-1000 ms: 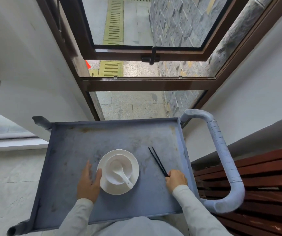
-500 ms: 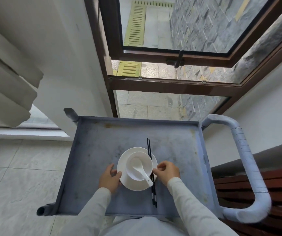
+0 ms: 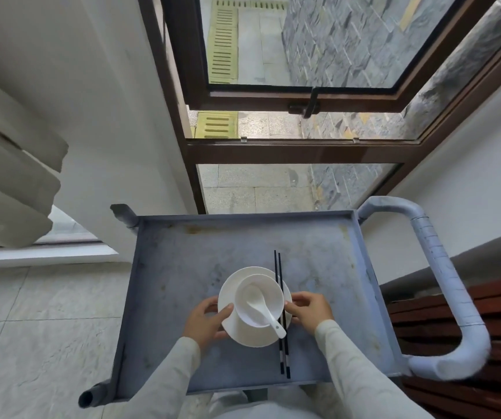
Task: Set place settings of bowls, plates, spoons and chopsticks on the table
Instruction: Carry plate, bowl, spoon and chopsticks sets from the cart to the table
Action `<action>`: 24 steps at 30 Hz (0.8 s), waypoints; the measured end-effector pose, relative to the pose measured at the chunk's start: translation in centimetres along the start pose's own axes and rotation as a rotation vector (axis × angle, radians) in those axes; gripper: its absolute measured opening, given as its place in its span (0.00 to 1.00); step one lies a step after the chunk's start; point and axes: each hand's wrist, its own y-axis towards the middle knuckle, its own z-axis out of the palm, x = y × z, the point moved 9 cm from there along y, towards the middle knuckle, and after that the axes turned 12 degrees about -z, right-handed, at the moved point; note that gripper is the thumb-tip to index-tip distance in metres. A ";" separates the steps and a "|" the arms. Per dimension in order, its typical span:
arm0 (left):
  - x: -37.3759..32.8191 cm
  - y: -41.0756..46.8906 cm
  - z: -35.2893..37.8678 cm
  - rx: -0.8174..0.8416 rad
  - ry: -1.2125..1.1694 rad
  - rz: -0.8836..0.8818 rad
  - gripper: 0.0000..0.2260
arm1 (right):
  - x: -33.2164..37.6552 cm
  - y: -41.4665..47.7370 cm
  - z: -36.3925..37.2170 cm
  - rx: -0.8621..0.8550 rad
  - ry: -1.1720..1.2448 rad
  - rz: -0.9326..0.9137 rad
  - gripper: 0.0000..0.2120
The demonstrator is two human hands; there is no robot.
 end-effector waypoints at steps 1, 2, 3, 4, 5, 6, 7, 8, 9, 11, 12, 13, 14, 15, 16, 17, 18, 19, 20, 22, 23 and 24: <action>-0.3 -0.4 0.1 0.015 0.017 0.011 0.13 | 0.1 -0.5 -0.3 -0.009 0.021 -0.010 0.09; -0.6 -0.9 0.2 0.029 0.037 0.022 0.16 | 0.3 -1.2 -0.6 -0.018 0.033 -0.023 0.09; -1.0 -1.5 0.3 0.041 0.056 0.035 0.17 | 0.5 -1.8 -1.0 -0.023 0.040 -0.036 0.09; -1.4 -2.0 0.6 0.057 0.081 0.047 0.18 | 0.6 -2.5 -1.5 -0.037 0.047 -0.044 0.09; -1.8 -2.6 1.0 0.075 0.101 0.059 0.19 | 0.7 -3.1 -2.1 -0.055 0.059 -0.052 0.09; -2.1 -3.1 1.5 0.093 0.120 0.070 0.19 | 0.8 -4.0 -2.8 -0.078 0.073 -0.061 0.09; -2.5 -3.7 2.1 0.111 0.140 0.085 0.19 | 0.8 -4.8 -3.6 -0.105 0.092 -0.072 0.10; -2.9 -4.3 2.7 0.128 0.159 0.103 0.19 | 0.9 -5.7 -4.4 -0.132 0.109 -0.083 0.09; -3.3 -4.9 3.5 0.144 0.182 0.120 0.18 | 0.8 -6.6 -5.3 -0.166 0.129 -0.091 0.08; -3.6 -6.2 5.4 0.176 0.227 0.149 0.18 | 0.3 -8.6 -7.4 -0.239 0.170 -0.102 0.06; -3.6 -6.8 6.5 0.195 0.250 0.160 0.19 | -0.1 -9.6 -8.6 -0.279 0.188 -0.108 0.05; -3.5 -7.4 7.5 0.216 0.276 0.170 0.20 | -0.6 -10.7 -9.6 -0.315 0.202 -0.108 0.04; -3.2 -8.1 8.8 0.241 0.311 0.177 0.22 | -1.4 -12.0 -10.9 -0.354 0.215 -0.109 0.04; -2.8 -8.9 10.1 0.268 0.342 0.177 0.23 | -2.1 -13.3 -12.1 -0.383 0.231 -0.112 0.03; -2.3 -9.7 11.6 0.295 0.371 0.174 0.24 | -3.0 -14.7 -13.3 -0.411 0.256 -0.111 0.03; -1.7 -10.5 13.1 0.324 0.392 0.167 0.23 | -4.0 -16.3 -14.6 -0.444 0.289 -0.109 0.02; -1.1 -11.4 14.4 0.353 0.408 0.160 0.22 | -4.9 -17.6 -15.7 -0.477 0.318 -0.107 0.01; -0.3 -12.5 16.2 0.389 0.439 0.159 0.22 | -6.1 -19.4 -17.1 -0.521 0.343 -0.102 0.02; 0.6 -13.6 17.9 0.422 0.469 0.161 0.22 | -7.3 -21.1 -18.4 -0.555 0.354 -0.094 0.02; 2.9 -16.0 21.5 0.482 0.517 0.164 0.25 | -9.7 -25.0 -21.1 -0.611 0.378 -0.077 0.01; 3.9 -17.1 22.8 0.506 0.534 0.160 0.26 | -11.0 -26.6 -22.2 -0.635 0.392 -0.069 0.01; 5.5 -18.4 24.7 0.534 0.568 0.156 0.27 | -12.5 -28.9 -23.7 -0.677 0.407 -0.056 0.01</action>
